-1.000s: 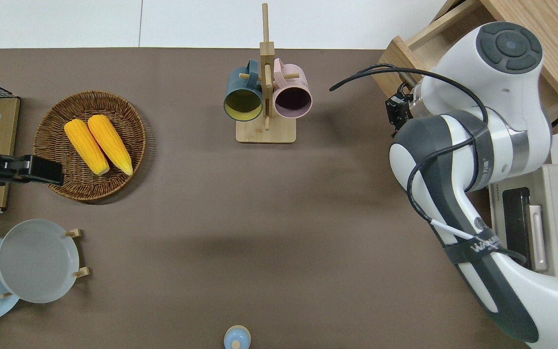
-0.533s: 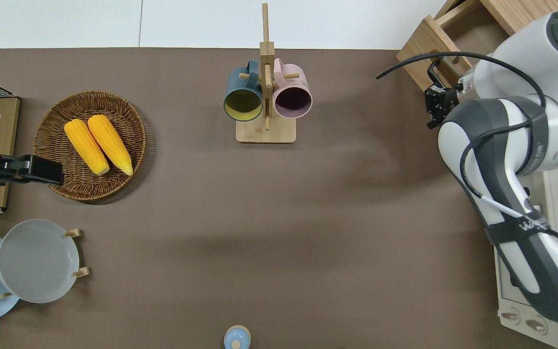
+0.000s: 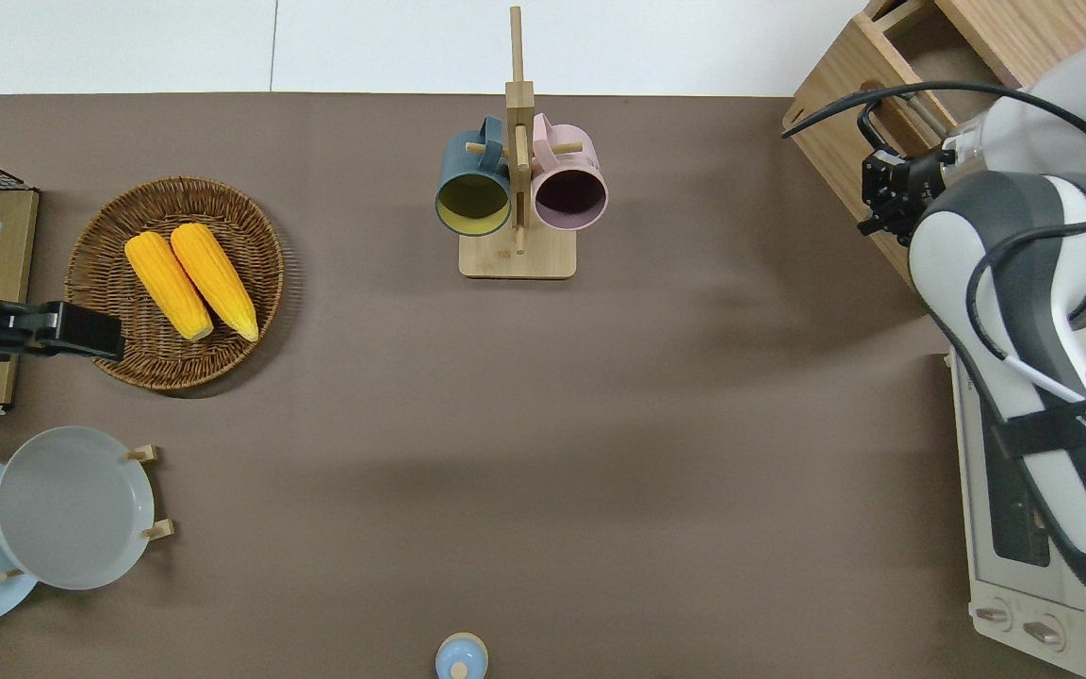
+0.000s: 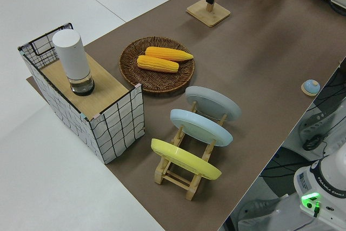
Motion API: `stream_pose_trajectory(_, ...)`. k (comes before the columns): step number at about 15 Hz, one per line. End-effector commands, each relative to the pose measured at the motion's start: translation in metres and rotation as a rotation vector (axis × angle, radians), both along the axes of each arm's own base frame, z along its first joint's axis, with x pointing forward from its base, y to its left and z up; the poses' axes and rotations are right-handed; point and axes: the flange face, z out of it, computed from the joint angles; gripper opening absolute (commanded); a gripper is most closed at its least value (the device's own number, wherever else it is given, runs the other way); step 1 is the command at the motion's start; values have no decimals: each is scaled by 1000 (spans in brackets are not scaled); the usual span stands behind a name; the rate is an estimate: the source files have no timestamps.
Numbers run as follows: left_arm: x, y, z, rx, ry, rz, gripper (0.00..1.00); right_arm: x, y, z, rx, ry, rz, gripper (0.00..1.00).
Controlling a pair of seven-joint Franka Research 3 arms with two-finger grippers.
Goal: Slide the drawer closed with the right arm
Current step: 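Press the right gripper against the drawer front until fully shut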
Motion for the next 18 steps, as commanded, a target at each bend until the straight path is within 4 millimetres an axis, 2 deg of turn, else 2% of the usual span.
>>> stream_pose_trajectory(1,2,1,4,16,5,-11,993,11,-26,6,61,-64,-24,0)
stream_pose_trajectory(9,2,1,3,16,6,-11,993,11,-35,7,43,-75,-10,0)
stream_pose_trajectory(18,2,1,4,16,5,-11,993,11,-68,7,2,-95,71,0)
